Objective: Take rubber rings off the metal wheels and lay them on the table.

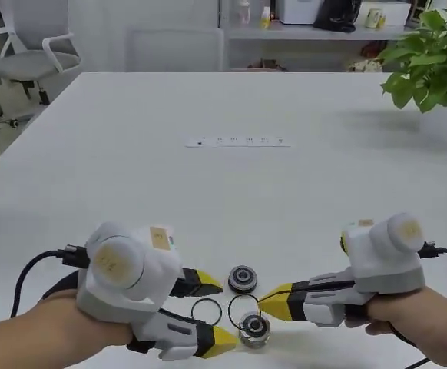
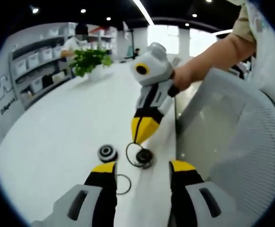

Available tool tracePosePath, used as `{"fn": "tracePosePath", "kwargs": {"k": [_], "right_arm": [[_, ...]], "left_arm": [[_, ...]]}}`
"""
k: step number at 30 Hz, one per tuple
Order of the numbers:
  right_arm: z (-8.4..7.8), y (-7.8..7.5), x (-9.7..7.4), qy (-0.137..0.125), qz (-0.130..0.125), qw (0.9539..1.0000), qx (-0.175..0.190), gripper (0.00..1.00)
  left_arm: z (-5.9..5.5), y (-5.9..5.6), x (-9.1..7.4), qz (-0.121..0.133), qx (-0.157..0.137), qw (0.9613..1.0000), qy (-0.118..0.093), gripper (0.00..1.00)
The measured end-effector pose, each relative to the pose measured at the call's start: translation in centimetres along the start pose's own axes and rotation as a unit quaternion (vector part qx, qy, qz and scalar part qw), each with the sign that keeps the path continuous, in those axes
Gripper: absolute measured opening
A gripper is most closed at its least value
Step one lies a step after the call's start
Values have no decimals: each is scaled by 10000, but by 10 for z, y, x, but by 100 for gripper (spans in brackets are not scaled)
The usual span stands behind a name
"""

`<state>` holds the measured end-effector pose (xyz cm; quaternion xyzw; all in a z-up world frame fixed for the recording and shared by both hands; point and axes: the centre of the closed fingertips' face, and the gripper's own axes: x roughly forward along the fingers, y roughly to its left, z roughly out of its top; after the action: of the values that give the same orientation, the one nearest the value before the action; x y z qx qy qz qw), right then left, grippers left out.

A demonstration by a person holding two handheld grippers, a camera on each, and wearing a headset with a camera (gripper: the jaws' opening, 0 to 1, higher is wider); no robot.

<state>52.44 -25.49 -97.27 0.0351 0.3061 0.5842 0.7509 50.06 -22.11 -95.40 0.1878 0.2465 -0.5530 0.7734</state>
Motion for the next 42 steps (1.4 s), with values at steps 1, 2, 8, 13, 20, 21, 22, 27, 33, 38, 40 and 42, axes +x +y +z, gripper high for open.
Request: {"fn": "tracePosePath", "kwargs": {"k": [1, 2, 8, 13, 20, 21, 22, 27, 33, 38, 40, 42], "right_arm": [[3, 1, 1, -1, 10, 10000, -19, 0], [4, 1, 1, 0, 16, 10000, -32, 0], [14, 2, 9, 50, 70, 9999, -103, 0], [17, 2, 18, 177, 108, 9996, -189, 0], [18, 0, 32, 344, 109, 9991, -200, 0], [18, 0, 34, 355, 113, 9991, -199, 0], [18, 0, 36, 377, 109, 9991, -183, 0], [15, -3, 43, 505, 51, 9986, -158, 0], [11, -7, 49, 601, -1, 9982, -24, 0], [9, -7, 55, 699, -31, 9975, 38, 0], [7, -8, 58, 761, -46, 9971, 47, 0], [5, -8, 61, 822, -58, 9966, 52, 0]], "left_arm": [[0, 2, -3, 40, -24, 10000, -16, 45], [0, 4, -6, 67, -44, 10000, -30, 45], [-3, 14, -22, 268, -174, 9995, -58, 51], [-10, 20, -34, 418, -247, 9988, -56, 57], [-18, 26, -46, 575, -351, 9977, -55, 62], [-19, 26, -47, 587, -358, 9976, -56, 63], [-19, 27, -49, 605, -366, 9975, -54, 64], [-23, 30, -55, 693, -425, 9967, -60, 66], [-27, 31, -59, 746, -476, 9961, -40, 69], [-30, 31, -62, 766, -514, 9957, -28, 70], [-31, 31, -62, 777, -522, 9956, -20, 70], [-31, 31, -63, 790, -537, 9954, -23, 70]]}}
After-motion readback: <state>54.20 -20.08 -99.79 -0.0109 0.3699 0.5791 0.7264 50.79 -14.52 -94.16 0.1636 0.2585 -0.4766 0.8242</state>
